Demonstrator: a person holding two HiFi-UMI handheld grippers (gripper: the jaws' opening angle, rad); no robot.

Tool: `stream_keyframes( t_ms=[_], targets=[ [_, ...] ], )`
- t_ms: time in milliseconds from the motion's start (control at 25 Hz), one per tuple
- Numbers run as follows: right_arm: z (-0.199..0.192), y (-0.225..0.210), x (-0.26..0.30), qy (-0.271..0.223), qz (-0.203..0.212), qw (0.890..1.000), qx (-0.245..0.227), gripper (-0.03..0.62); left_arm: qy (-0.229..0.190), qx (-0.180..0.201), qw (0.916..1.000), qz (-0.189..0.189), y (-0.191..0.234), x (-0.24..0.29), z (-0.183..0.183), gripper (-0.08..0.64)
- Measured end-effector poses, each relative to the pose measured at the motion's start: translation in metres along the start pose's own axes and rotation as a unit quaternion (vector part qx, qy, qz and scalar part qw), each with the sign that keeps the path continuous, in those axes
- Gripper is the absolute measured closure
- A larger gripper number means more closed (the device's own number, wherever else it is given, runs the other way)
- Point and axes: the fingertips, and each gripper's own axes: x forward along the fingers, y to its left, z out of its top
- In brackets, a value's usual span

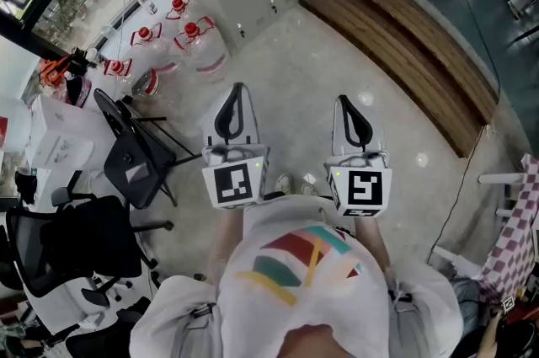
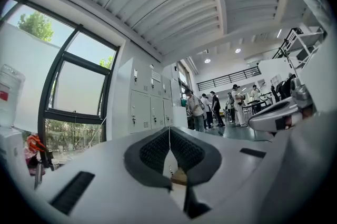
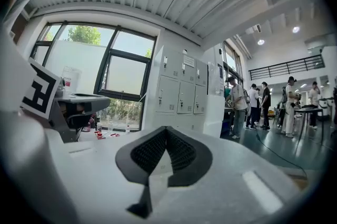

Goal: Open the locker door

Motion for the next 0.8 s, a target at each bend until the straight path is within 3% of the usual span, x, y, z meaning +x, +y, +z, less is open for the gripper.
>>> stream_keyframes(
  t_ms=[400, 600, 800],
  targets=[
    [-0.008, 0.019, 0.021, 0.001, 0.015, 0.999, 0.031, 0.588, 0.000, 0.002, 1.0000, -0.008, 0.024, 0.011, -0.005, 0.543],
    [-0.018, 0.005, 0.064, 0.025, 0.025, 0.999, 0.036, 0.588, -0.006, -0.001, 0.9999, 0.013, 0.047, 0.060, -0.007, 0.543],
    [-0.028, 0.004, 0.061, 0.031, 0.011, 0.999, 0.042, 0.588, -0.006, 0.005, 0.9999, 0.014, 0.060, 0.068, -0.016, 0.543]
  ],
)
